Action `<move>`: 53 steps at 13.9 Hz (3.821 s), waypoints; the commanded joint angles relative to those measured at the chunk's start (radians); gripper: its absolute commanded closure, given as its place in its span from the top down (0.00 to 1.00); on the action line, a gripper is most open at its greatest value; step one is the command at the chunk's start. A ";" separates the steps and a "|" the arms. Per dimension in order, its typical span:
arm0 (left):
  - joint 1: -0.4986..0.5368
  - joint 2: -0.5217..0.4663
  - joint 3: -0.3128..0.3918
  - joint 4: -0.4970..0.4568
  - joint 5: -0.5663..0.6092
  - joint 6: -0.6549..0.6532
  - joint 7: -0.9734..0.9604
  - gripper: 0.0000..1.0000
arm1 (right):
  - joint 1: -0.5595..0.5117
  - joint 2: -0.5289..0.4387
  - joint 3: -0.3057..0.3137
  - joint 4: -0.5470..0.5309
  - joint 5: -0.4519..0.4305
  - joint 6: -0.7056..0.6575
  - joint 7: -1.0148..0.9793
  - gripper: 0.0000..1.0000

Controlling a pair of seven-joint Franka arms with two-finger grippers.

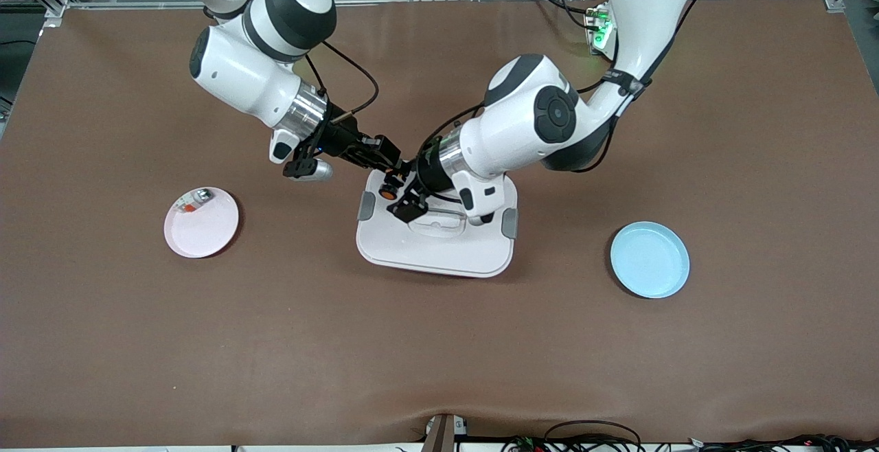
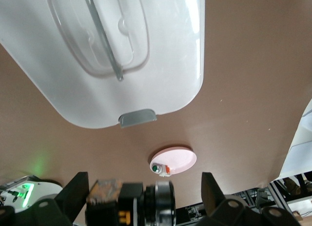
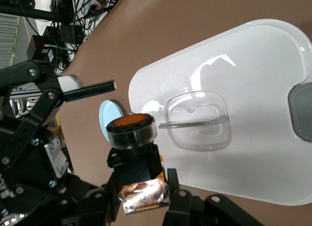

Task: Transfer orange switch to right arm and place
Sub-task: 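Grasp the switch with the right gripper beside the left gripper, then open the left gripper and withdraw it while the right gripper carries the switch, then lower the switch onto the white plate with the right gripper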

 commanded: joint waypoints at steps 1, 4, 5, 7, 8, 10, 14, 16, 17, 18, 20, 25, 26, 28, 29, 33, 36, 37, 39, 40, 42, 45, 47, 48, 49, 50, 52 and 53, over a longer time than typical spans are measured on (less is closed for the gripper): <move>0.007 -0.047 0.057 0.012 0.033 0.005 0.033 1.00 | -0.050 -0.042 0.004 0.014 0.004 -0.191 -0.018 0.00; 0.026 -0.077 0.084 0.011 0.183 -0.012 0.051 1.00 | -0.104 -0.085 0.002 0.044 -0.205 -0.372 -0.016 0.00; 0.046 -0.103 0.082 0.009 0.259 -0.026 0.092 1.00 | -0.115 -0.094 0.001 0.067 -0.328 -0.440 -0.018 0.00; 0.072 -0.114 0.084 0.006 0.332 -0.093 0.195 1.00 | -0.141 -0.108 0.002 0.142 -0.552 -0.619 -0.033 0.00; 0.093 -0.117 0.082 0.004 0.361 -0.127 0.247 1.00 | -0.158 -0.112 0.002 0.179 -0.617 -0.702 -0.077 0.00; 0.148 -0.130 0.082 0.003 0.393 -0.214 0.340 1.00 | -0.225 -0.134 0.001 0.202 -0.675 -0.808 -0.265 0.00; 0.279 -0.165 0.082 0.001 0.404 -0.345 0.581 1.00 | -0.351 -0.172 0.002 0.198 -0.893 -0.862 -0.730 0.00; 0.343 -0.177 0.082 0.001 0.406 -0.380 0.733 1.00 | -0.415 -0.171 0.002 0.195 -0.954 -0.856 -0.932 0.00; 0.378 -0.179 0.084 0.001 0.410 -0.406 0.817 1.00 | -0.441 -0.168 0.002 0.193 -0.985 -0.848 -1.020 0.00; 0.403 -0.186 0.085 0.003 0.435 -0.443 0.888 1.00 | -0.461 -0.166 0.002 0.189 -1.019 -0.830 -1.098 0.00; 0.437 -0.205 0.082 0.003 0.522 -0.480 1.009 1.00 | -0.487 -0.166 0.002 0.146 -1.079 -0.757 -1.209 0.00; 0.492 -0.252 0.088 0.001 0.532 -0.576 1.204 1.00 | -0.579 -0.145 0.002 -0.021 -1.100 -0.470 -1.445 0.00; 0.482 -0.278 0.123 -0.011 0.532 -0.592 1.252 1.00 | -0.596 -0.129 0.002 -0.052 -1.114 -0.412 -1.499 0.00; 0.452 -0.332 0.201 -0.031 0.526 -0.618 1.367 1.00 | -0.642 -0.074 0.002 -0.086 -1.122 -0.316 -1.580 0.00; 0.442 -0.367 0.241 -0.055 0.518 -0.624 1.434 1.00 | -0.667 -0.042 0.002 -0.095 -1.122 -0.275 -1.613 0.00; 0.434 -0.530 0.308 -0.190 0.441 -0.641 1.499 1.00 | -0.710 0.079 0.004 -0.109 -1.122 -0.157 -1.694 0.00; 0.420 -0.584 0.340 -0.216 0.421 -0.698 1.560 1.00 | -0.724 0.133 0.005 -0.141 -1.117 -0.074 -1.697 0.00; 0.408 -0.602 0.352 -0.218 0.421 -0.714 1.591 1.00 | -0.724 0.144 0.005 -0.169 -1.116 -0.028 -1.697 0.00; 0.385 -0.633 0.381 -0.235 0.421 -0.718 1.635 1.00 | -0.725 0.177 0.005 -0.190 -1.111 0.021 -1.697 0.00; 0.383 -0.654 0.381 -0.258 0.421 -0.718 1.645 1.00 | -0.725 0.194 0.005 -0.190 -1.110 0.034 -1.696 0.00; 0.380 -0.676 0.389 -0.282 0.407 -0.716 1.688 1.00 | -0.724 0.219 0.005 -0.196 -1.110 0.048 -1.696 0.00; 0.362 -0.697 0.433 -0.295 0.361 -0.718 1.718 1.00 | -0.725 0.245 0.007 -0.209 -1.105 0.057 -1.696 0.00; 0.359 -0.694 0.432 -0.298 0.361 -0.718 1.708 1.00 | -0.725 0.273 0.007 -0.216 -1.087 0.109 -1.696 0.00; 0.362 -0.690 0.429 -0.295 0.361 -0.718 1.703 1.00 | -0.725 0.289 0.005 -0.216 -1.087 0.127 -1.696 0.00; 0.363 -0.688 0.429 -0.296 0.360 -0.716 1.703 1.00 | -0.725 0.297 0.007 -0.216 -1.087 0.130 -1.696 0.00; 0.363 -0.688 0.426 -0.299 0.360 -0.718 1.703 1.00 | -0.725 0.299 0.007 -0.216 -1.085 0.132 -1.696 0.00; 0.362 -0.688 0.409 -0.298 0.360 -0.718 1.702 1.00 | -0.725 0.306 0.007 -0.216 -1.085 0.135 -1.696 0.00; 0.362 -0.688 0.404 -0.298 0.358 -0.718 1.700 1.00 | -0.727 0.309 0.007 -0.216 -1.085 0.146 -1.696 0.00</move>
